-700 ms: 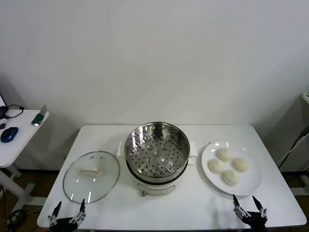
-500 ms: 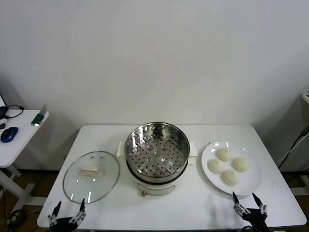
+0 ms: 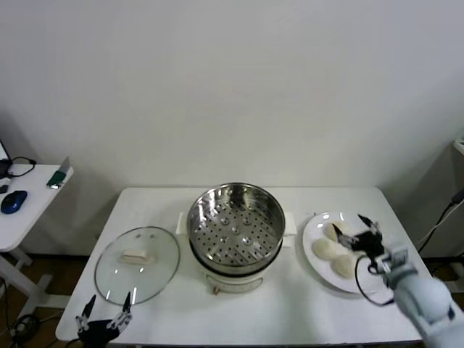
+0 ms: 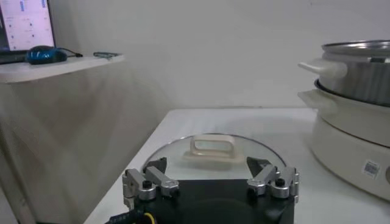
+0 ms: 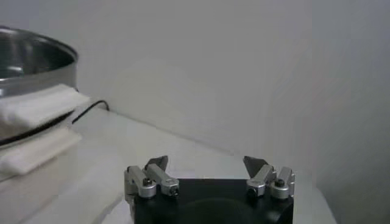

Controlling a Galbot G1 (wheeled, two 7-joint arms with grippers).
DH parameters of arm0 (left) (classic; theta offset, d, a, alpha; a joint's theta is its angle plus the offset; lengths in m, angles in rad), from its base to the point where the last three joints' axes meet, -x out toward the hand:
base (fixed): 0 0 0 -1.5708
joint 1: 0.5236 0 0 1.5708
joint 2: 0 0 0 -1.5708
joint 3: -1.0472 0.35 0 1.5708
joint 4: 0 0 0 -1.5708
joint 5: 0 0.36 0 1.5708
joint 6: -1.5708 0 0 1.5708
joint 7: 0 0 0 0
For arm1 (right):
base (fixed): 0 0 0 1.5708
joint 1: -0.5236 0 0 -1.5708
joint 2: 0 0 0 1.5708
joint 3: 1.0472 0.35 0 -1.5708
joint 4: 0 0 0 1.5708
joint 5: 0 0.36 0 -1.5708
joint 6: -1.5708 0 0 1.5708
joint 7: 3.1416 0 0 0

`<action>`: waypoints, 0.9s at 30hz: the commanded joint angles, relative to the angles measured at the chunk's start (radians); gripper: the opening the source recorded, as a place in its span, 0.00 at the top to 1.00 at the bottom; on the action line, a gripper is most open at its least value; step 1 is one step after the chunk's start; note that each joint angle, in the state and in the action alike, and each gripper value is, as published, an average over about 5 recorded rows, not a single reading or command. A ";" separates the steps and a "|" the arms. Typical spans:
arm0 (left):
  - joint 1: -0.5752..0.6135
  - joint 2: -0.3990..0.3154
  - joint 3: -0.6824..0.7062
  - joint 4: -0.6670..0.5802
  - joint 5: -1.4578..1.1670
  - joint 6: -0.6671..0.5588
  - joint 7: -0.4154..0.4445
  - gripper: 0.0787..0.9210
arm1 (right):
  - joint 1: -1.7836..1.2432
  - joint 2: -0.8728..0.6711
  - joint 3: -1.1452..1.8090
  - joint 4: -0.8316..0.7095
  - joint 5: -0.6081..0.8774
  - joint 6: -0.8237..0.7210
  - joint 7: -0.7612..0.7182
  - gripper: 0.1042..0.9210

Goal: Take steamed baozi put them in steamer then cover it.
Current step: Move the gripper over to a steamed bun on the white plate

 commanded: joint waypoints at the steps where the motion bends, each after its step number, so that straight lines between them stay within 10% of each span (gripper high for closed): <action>1: -0.003 0.004 0.002 0.004 0.002 -0.003 0.000 0.12 | 0.640 -0.258 -0.488 -0.227 -0.193 0.014 -0.417 0.12; 13: -0.011 0.003 0.012 0.023 0.019 -0.016 0.004 0.12 | 1.508 -0.005 -1.510 -0.583 -0.229 0.339 -0.804 0.12; 27: -0.027 -0.024 0.021 0.057 0.030 -0.039 0.000 0.12 | 1.207 0.148 -1.458 -0.655 -0.083 0.183 -0.725 0.12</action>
